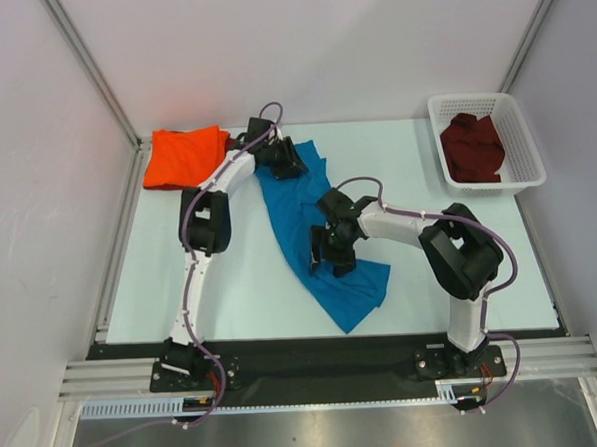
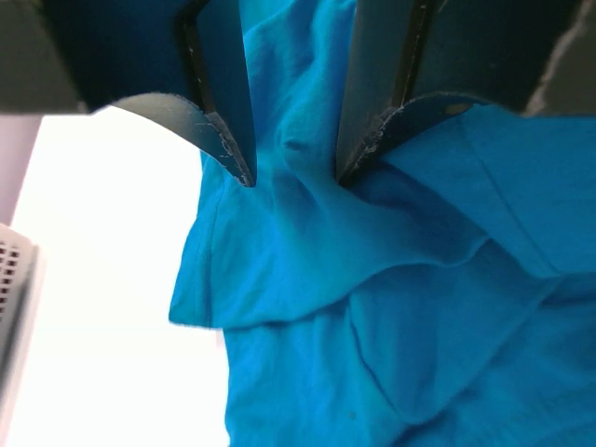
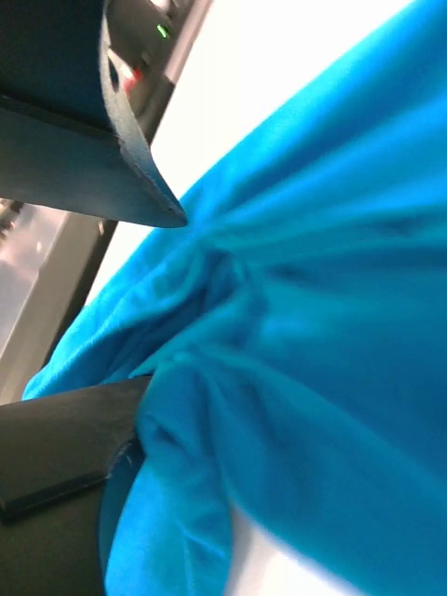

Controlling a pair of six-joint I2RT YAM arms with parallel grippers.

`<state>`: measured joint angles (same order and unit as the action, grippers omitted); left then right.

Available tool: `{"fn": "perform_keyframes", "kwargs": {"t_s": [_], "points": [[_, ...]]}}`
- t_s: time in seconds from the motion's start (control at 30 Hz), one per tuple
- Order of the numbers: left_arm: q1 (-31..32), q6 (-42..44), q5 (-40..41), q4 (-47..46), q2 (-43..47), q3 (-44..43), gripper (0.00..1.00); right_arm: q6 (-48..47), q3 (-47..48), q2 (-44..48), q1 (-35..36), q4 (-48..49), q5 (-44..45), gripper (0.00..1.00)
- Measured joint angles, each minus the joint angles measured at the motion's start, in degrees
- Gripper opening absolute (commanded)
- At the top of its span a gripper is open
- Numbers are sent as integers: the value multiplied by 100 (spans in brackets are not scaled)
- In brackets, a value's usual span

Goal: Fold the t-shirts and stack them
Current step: Fold the tshirt

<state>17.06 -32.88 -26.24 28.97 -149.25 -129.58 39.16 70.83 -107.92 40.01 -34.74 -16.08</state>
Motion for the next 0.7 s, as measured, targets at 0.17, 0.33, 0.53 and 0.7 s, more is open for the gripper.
{"fn": "perform_keyframes", "kwargs": {"t_s": [0.17,0.33,0.53,0.7], "points": [[-197,44,-308,-151,-76,-94,48,297,50,-35,286,177,-509,70],[-302,260,-192,170,149,-85,49,-120,564,-44,157,-358,-326,70],[-334,553,247,761,1687,680,47,-1113,944,133,-275,-973,267,69],[-254,605,734,710,3663,2229,45,-1878,1237,92,-861,-1349,734,63]]}}
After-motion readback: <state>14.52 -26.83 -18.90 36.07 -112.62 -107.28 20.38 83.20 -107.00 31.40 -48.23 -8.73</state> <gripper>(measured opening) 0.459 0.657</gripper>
